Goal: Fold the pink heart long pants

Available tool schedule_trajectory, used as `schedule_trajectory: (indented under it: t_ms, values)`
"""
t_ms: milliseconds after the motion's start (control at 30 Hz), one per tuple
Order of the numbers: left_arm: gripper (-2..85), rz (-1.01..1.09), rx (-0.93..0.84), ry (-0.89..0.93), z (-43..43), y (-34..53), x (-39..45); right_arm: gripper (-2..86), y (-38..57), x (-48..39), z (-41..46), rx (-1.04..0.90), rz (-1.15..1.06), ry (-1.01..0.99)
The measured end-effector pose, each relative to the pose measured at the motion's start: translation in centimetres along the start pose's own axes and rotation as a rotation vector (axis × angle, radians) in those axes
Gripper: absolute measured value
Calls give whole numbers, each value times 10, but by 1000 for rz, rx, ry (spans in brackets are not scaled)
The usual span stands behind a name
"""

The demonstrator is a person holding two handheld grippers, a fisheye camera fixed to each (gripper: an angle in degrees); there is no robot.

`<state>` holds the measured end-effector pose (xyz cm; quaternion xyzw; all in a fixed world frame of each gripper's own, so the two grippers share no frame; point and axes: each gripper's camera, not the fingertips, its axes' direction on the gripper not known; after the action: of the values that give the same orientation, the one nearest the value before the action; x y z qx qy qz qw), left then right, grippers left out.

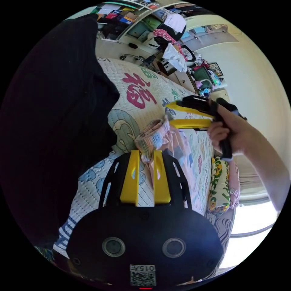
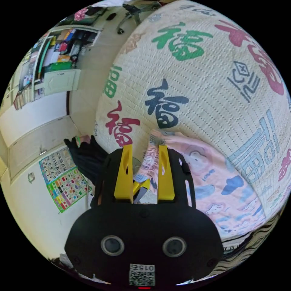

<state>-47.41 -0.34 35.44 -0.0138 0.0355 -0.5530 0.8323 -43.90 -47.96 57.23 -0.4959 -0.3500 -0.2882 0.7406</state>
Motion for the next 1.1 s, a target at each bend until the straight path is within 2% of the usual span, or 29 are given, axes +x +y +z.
schedule_trajectory:
  t_ms: [133, 233, 300, 367, 433, 600, 767, 900, 1100]
  values:
    - [31, 100, 21, -6, -23, 7, 4, 128, -21, -30, 12, -59, -113, 160]
    - [25, 85, 46, 11, -40, 15, -6, 129, -29, -50, 23, -135, -184, 244]
    - [25, 51, 50, 22, -45, 21, -16, 123, -31, -65, 36, -179, -258, 367]
    - [29, 1, 41, 33, -45, 27, -29, 102, -32, -80, 54, -186, -352, 571]
    - [39, -27, 25, 48, -43, 30, -40, 97, -35, -84, 56, -185, -351, 602]
    - [64, -29, 19, 97, -42, 33, -42, 48, -43, -68, 35, -160, -280, 441]
    - [14, 17, 28, 112, -48, 41, -23, 27, -29, -48, -2, -92, -241, 313]
    - [3, 151, 70, 91, -73, 61, 23, 22, -3, -35, -45, -19, -264, 187]
    - [0, 413, 140, 96, -112, 117, 130, 14, 92, 21, -156, 163, -351, -110]
